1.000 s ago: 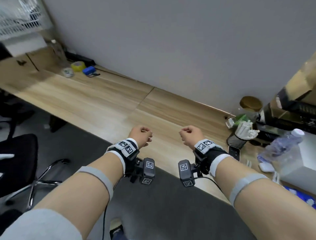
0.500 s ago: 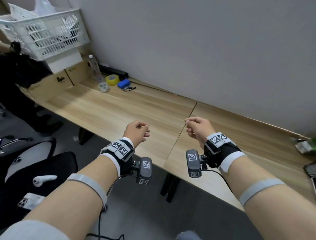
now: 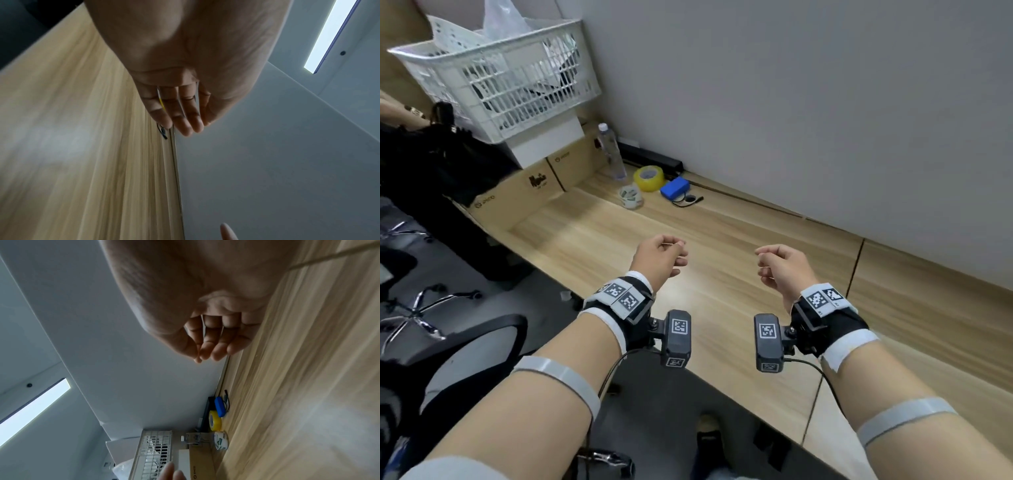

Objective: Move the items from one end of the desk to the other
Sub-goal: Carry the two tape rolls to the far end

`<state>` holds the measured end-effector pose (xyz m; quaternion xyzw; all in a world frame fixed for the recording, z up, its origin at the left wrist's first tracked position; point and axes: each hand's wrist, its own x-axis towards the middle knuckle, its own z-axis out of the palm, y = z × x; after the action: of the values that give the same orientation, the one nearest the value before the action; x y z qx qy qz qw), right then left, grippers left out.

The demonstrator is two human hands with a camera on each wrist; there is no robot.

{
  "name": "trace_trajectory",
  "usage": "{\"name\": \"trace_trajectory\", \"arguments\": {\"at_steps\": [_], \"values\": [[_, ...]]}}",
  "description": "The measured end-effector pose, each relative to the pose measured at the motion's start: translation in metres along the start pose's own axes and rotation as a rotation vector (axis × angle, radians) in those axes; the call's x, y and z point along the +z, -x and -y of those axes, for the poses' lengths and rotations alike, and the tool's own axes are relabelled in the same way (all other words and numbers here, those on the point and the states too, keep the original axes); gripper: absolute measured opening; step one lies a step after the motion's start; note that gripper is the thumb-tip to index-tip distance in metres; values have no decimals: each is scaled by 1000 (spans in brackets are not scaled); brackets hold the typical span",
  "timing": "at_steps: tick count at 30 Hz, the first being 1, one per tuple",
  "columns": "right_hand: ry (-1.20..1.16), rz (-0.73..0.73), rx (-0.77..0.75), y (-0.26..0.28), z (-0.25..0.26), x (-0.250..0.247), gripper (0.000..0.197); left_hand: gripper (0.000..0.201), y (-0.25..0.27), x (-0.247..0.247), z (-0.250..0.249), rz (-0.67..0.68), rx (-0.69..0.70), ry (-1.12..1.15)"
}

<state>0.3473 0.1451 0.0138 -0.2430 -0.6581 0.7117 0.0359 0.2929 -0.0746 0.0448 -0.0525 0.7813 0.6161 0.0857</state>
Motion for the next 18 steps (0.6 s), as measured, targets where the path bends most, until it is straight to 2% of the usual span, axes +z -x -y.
{"name": "trace_trajectory", "arguments": {"at_steps": [5, 12, 18], "values": [[83, 16, 26, -74, 7, 65, 19, 8, -94, -41, -6, -22, -19, -12], [224, 0, 93, -141, 16, 139, 18, 4, -198, -88, 6, 25, -88, -31], [361, -7, 160, -214, 15, 207, 7, 7, -312, -116, 31, 64, -114, -98]]}}
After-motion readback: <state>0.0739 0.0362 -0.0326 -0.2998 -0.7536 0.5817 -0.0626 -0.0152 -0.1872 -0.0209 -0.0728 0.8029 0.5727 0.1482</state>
